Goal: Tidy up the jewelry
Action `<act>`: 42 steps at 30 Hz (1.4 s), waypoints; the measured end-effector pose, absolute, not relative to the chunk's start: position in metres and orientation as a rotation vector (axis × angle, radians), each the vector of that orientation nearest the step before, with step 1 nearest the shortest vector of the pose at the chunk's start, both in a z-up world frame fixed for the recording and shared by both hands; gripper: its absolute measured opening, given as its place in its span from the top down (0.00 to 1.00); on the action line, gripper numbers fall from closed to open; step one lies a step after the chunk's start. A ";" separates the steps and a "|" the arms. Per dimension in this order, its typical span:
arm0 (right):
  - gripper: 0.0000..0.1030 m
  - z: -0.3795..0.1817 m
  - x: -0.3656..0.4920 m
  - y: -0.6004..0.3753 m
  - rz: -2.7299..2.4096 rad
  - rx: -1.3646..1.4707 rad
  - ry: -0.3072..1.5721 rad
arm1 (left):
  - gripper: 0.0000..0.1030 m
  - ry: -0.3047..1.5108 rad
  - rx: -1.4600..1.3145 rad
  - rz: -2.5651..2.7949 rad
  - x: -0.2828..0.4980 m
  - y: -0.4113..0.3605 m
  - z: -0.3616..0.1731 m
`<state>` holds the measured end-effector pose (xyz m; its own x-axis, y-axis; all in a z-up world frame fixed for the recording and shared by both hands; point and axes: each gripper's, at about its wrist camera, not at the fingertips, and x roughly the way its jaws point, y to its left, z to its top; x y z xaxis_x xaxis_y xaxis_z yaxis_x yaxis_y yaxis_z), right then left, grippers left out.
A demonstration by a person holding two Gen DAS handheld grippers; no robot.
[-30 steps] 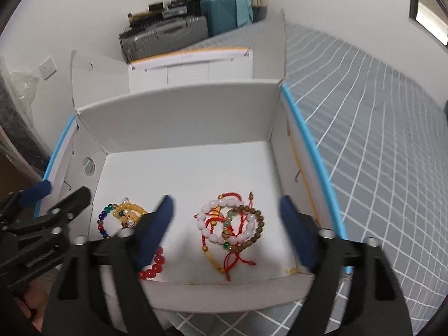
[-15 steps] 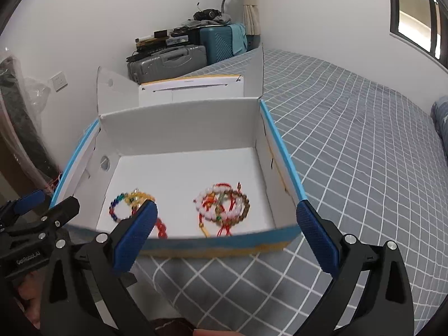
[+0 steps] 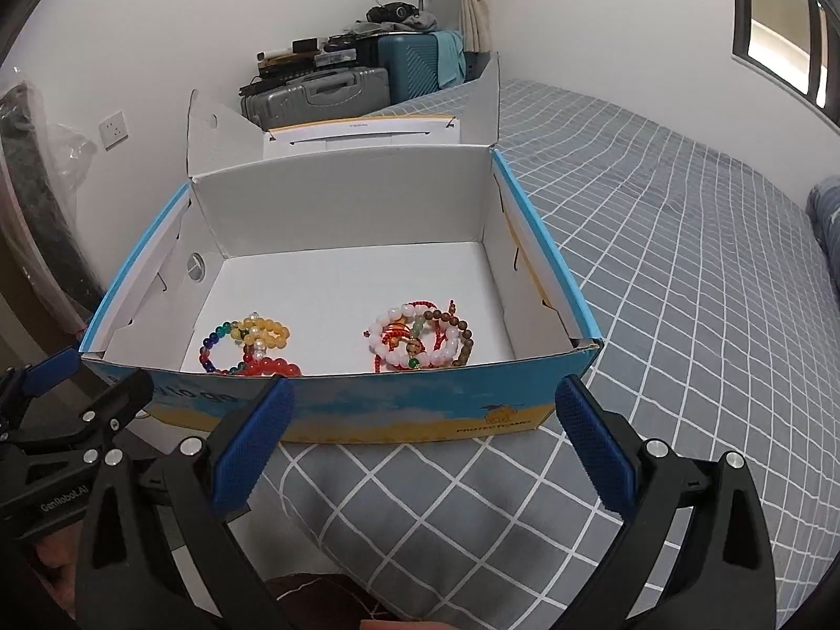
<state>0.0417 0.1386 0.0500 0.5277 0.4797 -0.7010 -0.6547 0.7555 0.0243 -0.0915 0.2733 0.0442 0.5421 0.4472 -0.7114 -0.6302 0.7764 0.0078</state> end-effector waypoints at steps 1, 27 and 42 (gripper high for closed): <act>0.07 0.050 0.042 0.140 0.685 -0.256 0.751 | 0.06 0.763 -0.260 0.648 -0.092 0.273 0.044; 0.07 0.048 0.038 0.135 0.690 -0.270 0.767 | 0.06 0.772 -0.256 0.665 -0.101 0.260 0.052; 0.07 0.051 0.036 0.129 0.683 -0.274 0.759 | 0.06 0.782 -0.278 0.662 -0.100 0.261 0.049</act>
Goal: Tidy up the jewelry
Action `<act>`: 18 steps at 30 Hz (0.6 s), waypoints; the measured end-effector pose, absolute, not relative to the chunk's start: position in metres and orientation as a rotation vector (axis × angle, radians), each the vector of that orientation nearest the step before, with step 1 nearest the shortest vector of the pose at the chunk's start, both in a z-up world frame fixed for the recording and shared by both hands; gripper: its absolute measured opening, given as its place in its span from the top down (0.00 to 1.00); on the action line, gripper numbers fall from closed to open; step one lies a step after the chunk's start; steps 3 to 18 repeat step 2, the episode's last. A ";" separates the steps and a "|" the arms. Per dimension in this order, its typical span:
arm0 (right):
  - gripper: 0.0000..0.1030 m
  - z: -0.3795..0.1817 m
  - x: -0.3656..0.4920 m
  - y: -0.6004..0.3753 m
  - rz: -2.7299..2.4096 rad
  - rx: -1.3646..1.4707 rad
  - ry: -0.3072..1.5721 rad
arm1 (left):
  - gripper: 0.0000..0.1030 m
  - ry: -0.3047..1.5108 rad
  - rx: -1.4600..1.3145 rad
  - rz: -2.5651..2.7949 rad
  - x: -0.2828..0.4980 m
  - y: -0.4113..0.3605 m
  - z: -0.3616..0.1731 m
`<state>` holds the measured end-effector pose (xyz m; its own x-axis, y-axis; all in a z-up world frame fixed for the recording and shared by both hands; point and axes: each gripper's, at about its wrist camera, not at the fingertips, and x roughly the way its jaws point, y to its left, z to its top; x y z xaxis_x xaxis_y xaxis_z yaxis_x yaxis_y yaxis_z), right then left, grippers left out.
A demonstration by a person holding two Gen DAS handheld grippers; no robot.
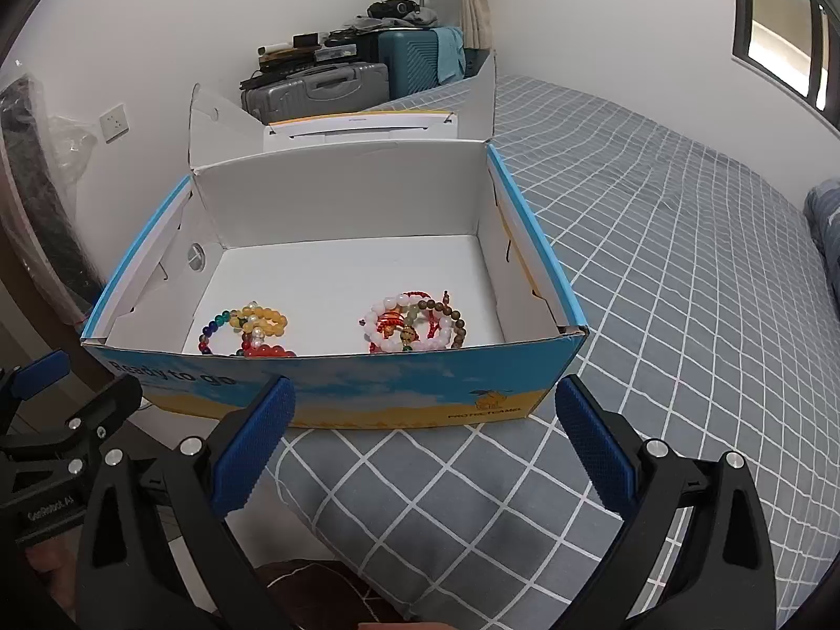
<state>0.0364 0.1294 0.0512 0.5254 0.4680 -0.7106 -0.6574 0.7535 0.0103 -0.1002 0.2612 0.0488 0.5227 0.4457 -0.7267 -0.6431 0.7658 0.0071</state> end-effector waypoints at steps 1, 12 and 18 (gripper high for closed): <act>0.07 0.051 0.036 0.129 0.682 -0.276 0.758 | 0.06 0.783 -0.277 0.664 -0.100 0.261 0.049; 0.07 0.051 0.036 0.129 0.682 -0.277 0.758 | 0.06 0.783 -0.275 0.671 -0.100 0.262 0.048; 0.07 0.051 0.036 0.129 0.682 -0.277 0.758 | 0.06 0.783 -0.275 0.671 -0.100 0.262 0.048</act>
